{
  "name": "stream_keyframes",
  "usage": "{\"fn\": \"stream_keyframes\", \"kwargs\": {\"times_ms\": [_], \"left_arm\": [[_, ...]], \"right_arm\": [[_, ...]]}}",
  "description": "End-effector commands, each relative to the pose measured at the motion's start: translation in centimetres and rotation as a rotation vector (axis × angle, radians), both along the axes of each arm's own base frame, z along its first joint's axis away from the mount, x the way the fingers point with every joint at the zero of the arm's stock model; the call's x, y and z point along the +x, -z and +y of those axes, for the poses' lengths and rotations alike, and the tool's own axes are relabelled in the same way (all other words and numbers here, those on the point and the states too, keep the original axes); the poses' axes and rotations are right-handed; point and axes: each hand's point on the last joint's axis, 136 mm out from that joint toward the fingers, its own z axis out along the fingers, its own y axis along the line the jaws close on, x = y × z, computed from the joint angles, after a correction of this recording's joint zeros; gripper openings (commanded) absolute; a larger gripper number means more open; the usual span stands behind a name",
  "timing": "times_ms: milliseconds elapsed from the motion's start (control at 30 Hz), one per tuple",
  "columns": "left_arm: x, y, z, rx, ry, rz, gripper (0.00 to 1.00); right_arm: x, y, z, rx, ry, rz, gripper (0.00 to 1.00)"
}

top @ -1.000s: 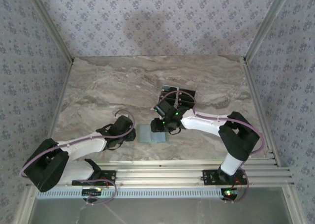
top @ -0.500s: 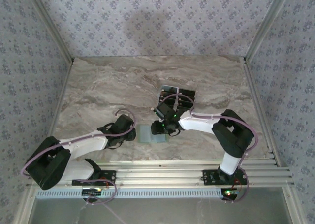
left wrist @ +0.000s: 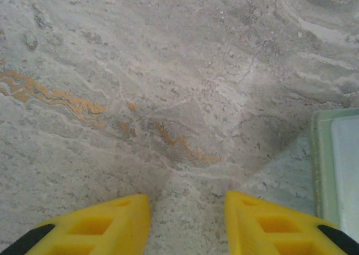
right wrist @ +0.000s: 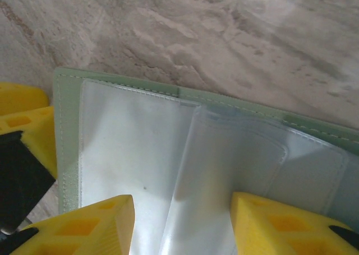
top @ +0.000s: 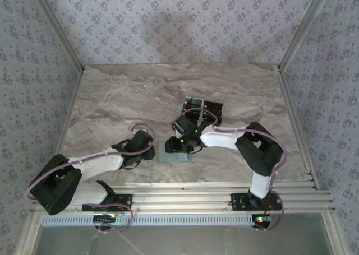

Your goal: Put the credit cards into the card holder

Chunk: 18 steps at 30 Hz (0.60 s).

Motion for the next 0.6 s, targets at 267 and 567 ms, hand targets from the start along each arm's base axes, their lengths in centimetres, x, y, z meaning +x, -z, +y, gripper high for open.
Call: {"fn": "stream_keyframes", "kwargs": {"times_ms": [267, 567], "left_arm": [[-0.9, 2.0, -0.1, -0.023, 0.001, 0.046, 0.41], [-1.1, 1.7, 0.6, -0.022, -0.031, 0.036, 0.41]], "right_arm": [[-0.6, -1.2, 3.2, 0.039, -0.046, 0.043, 0.51], [-0.4, -1.6, 5.0, 0.049, -0.07, 0.042, 0.51]]}}
